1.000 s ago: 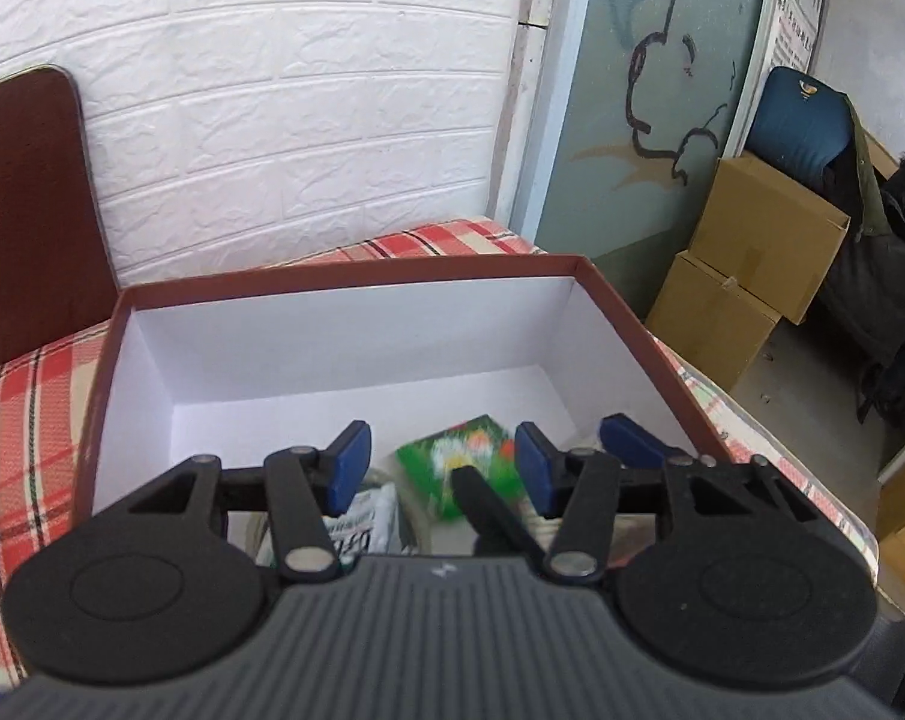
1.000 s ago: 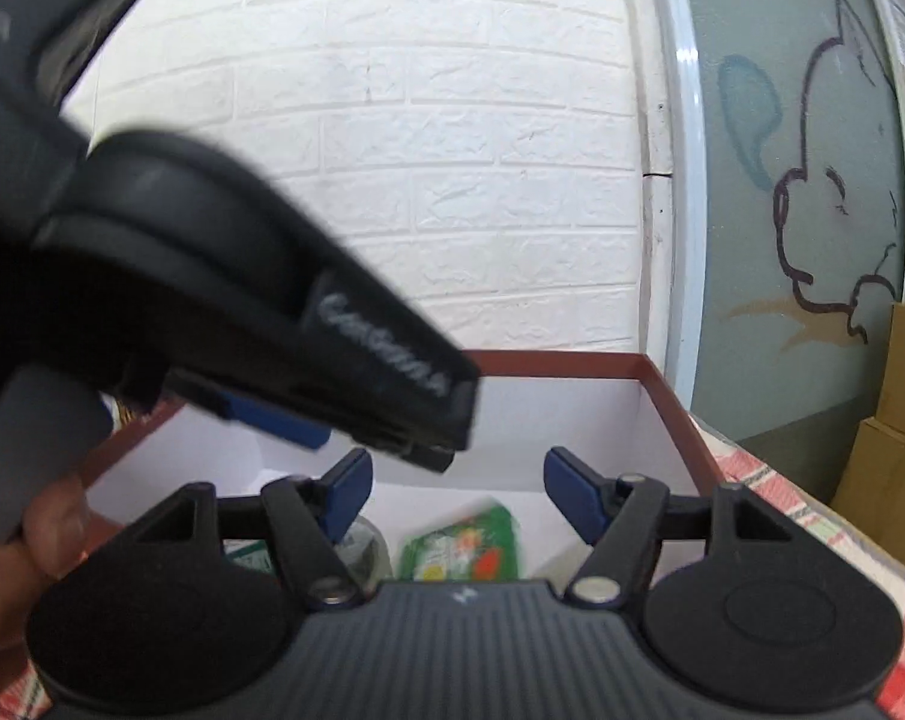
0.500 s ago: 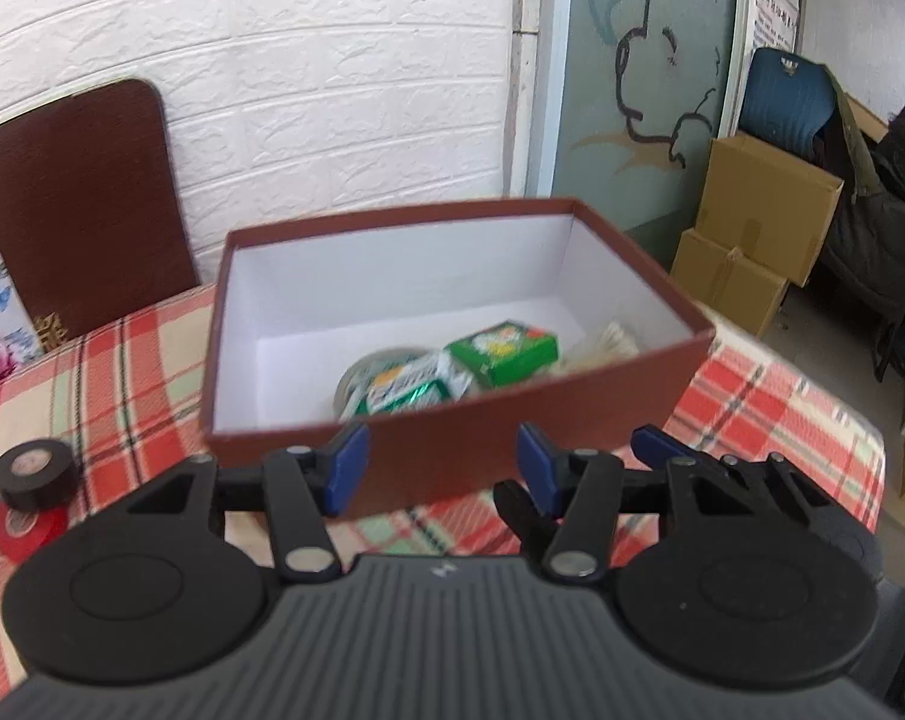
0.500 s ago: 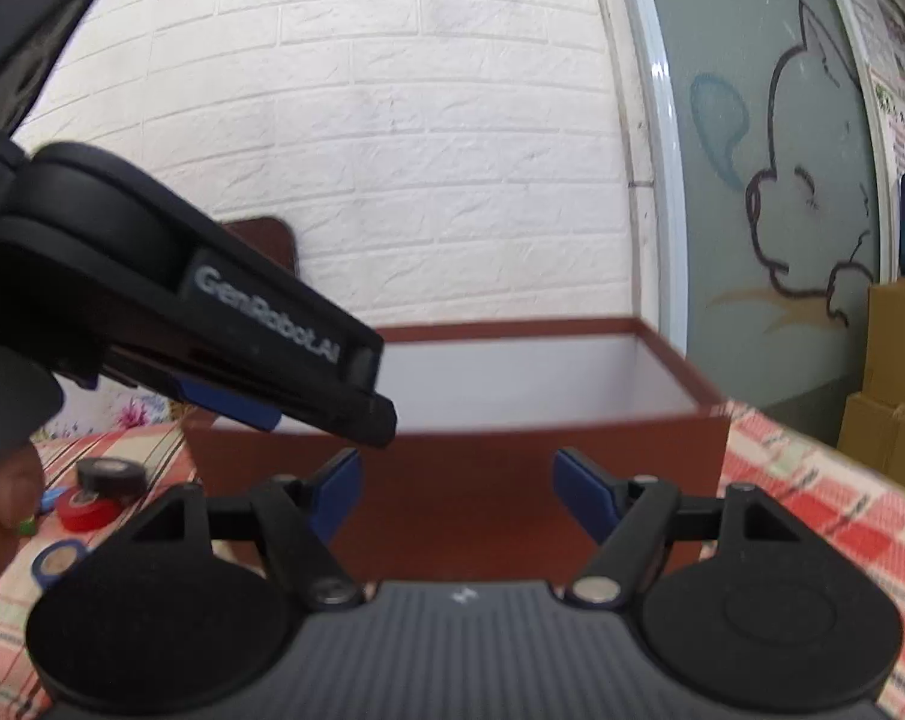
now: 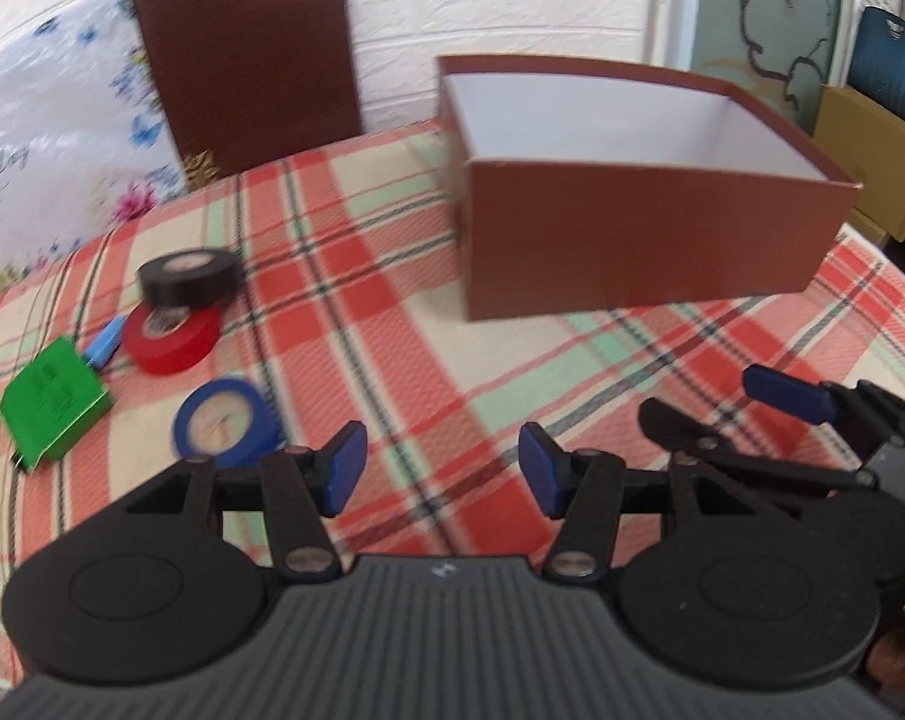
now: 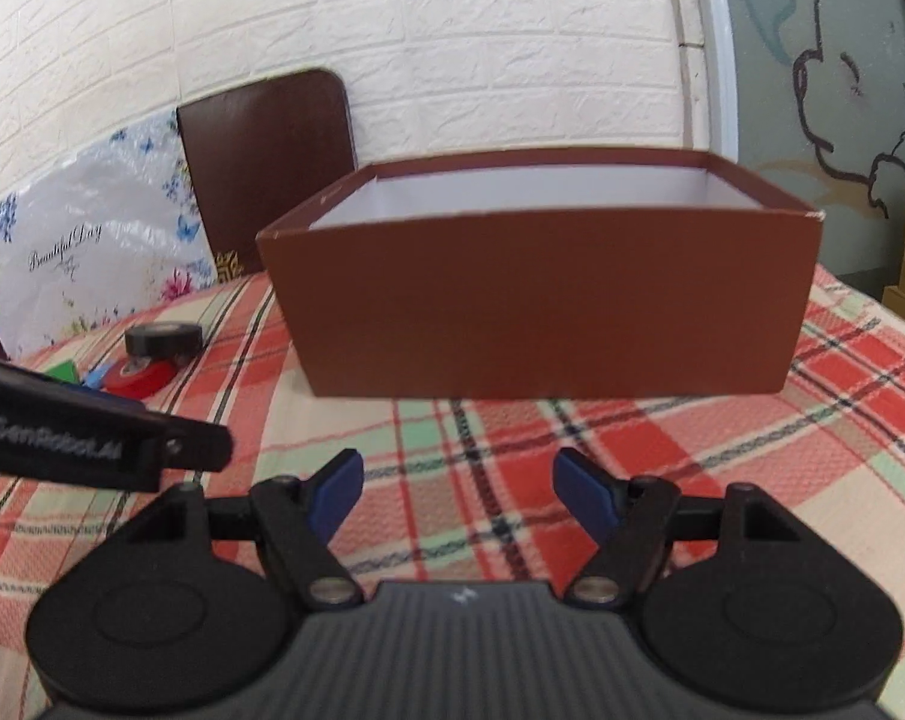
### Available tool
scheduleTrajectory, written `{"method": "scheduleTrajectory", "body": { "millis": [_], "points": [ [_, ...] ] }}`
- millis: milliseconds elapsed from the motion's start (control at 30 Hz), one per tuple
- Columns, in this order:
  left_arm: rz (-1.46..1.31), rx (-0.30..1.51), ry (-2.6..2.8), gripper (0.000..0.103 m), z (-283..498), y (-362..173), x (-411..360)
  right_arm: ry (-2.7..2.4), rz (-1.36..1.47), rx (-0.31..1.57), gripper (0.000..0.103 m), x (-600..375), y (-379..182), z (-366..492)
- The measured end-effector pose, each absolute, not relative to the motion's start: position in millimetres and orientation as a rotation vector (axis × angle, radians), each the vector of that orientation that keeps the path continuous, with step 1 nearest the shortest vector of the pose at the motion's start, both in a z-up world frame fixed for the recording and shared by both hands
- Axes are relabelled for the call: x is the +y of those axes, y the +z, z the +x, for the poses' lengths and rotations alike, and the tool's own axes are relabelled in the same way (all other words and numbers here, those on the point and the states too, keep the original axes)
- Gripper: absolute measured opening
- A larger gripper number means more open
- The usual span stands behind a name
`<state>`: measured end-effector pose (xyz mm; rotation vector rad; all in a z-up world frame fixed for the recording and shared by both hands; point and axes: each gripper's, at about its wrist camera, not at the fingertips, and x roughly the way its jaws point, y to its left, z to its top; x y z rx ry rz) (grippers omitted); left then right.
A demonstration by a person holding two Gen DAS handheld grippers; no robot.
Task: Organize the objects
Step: 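Return the left gripper to the table toward the blue tape roll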
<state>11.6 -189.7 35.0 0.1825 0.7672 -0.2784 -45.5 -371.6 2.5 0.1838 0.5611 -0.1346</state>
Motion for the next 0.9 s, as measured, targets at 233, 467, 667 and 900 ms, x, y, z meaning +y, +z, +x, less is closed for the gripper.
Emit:
{"method": "scheduleTrajectory", "body": {
  "millis": [233, 467, 667, 900],
  "points": [
    [0.161, 0.781, -0.200, 0.058, 0, 20, -143, -0.077, 0.115, 0.631, 0.073, -337, -4, -38],
    [0.127, 0.802, -0.121, 0.061, -5, 5, -98, 0.003, -0.003, 0.667, 0.073, -296, -5, -33],
    [0.079, 0.803, -0.073, 0.063, -6, 0, -66, 0.064, -0.057, 0.677, 0.073, -263, -4, -31],
    [0.058, 0.786, -0.042, 0.065, -7, -2, -40, 0.130, -0.083, 0.677, 0.074, -232, -4, -27]
  ]
}}
